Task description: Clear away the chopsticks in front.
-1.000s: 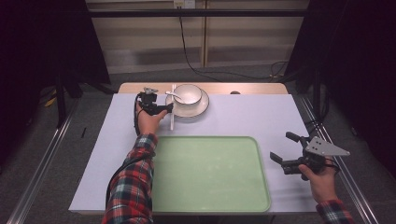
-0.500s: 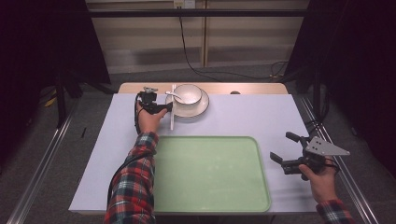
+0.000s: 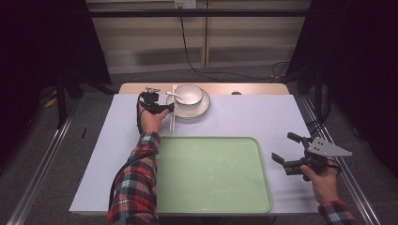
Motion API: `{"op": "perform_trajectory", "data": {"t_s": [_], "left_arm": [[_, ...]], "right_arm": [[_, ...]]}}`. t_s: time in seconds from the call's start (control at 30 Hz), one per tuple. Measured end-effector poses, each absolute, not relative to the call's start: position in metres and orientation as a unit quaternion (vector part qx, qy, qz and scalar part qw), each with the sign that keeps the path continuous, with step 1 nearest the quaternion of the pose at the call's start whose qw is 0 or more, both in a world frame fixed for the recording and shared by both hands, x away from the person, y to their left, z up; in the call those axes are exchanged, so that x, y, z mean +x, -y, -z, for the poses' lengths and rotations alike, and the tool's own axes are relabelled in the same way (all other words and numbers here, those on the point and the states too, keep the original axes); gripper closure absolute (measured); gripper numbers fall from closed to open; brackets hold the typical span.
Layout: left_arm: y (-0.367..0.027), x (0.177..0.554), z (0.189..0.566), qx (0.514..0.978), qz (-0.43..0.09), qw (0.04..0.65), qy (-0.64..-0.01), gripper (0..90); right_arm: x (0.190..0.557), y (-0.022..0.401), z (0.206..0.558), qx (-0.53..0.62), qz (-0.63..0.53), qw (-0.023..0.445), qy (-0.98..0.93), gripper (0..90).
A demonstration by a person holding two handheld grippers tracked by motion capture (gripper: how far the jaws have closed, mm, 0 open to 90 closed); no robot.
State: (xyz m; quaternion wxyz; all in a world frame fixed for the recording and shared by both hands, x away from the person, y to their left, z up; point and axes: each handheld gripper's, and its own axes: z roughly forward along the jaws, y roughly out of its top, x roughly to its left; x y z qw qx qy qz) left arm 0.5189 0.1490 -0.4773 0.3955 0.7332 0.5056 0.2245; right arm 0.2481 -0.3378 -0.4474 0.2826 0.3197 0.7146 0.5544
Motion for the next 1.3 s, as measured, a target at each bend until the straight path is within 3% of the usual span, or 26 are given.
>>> {"op": "perform_trajectory", "data": {"t_s": [0.27,0.57,0.7,0.9,1.2,1.3], "left_arm": [[-0.149,0.52,0.477,0.735,-0.226,0.391,-0.506,7.3],[-0.146,0.52,0.477,0.731,-0.226,0.387,-0.515,17.9],[-0.143,0.52,0.477,0.742,-0.214,0.381,-0.508,31.4],[-0.138,0.519,0.478,0.752,-0.206,0.367,-0.507,42.0],[-0.136,0.52,0.476,0.713,-0.184,0.377,-0.562,51.6],[-0.136,0.521,0.474,0.715,-0.176,0.373,-0.564,61.4]], "right_arm": [[0.248,0.338,0.448,0.32,-0.555,0.283,-0.714,1.5],[0.248,0.338,0.447,0.32,-0.556,0.282,-0.713,1.5],[0.248,0.338,0.447,0.319,-0.556,0.282,-0.714,1.5],[0.248,0.338,0.447,0.323,-0.556,0.278,-0.713,1.5],[0.248,0.338,0.447,0.325,-0.557,0.279,-0.711,1.5],[0.248,0.338,0.447,0.325,-0.557,0.278,-0.712,1.5]]}}
